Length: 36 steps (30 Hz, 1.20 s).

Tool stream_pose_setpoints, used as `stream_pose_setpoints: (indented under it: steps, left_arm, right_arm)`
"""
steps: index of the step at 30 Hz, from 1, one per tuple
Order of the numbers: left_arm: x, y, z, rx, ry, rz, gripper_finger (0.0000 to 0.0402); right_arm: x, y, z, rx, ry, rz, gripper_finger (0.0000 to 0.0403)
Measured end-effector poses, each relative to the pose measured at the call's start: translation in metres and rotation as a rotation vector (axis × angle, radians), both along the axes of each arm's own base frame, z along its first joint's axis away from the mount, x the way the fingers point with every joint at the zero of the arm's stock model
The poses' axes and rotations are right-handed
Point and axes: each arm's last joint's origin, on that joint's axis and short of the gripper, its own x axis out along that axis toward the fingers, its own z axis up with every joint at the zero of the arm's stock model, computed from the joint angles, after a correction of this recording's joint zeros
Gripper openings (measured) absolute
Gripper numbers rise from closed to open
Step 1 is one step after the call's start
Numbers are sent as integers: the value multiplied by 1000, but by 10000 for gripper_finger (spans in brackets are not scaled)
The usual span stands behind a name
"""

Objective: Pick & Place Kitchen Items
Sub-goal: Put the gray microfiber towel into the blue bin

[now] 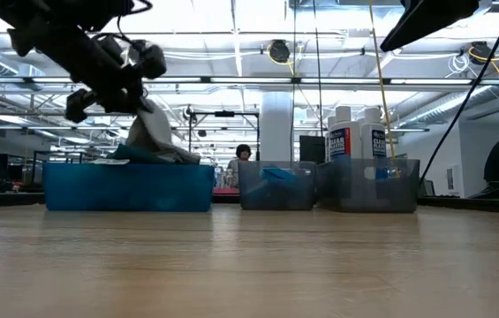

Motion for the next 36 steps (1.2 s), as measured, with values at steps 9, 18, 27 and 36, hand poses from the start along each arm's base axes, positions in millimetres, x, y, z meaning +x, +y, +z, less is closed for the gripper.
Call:
stream_pose_setpoints:
  steps: [9,18,27,36]
  left_arm:
    - [-20,-1,-21,-89,122,76,17]
    - [-29,-1,-32,-293,261,-14,25]
    - [-42,3,-35,-262,426,23,167]
    - [-56,16,-36,-328,482,127,219]
  right_arm:
    - [1,0,1,5,-9,-2,98]
    - [3,1,3,16,-40,1,94]
    - [5,3,6,25,-77,12,95]
    - [6,3,6,26,-78,13,95]
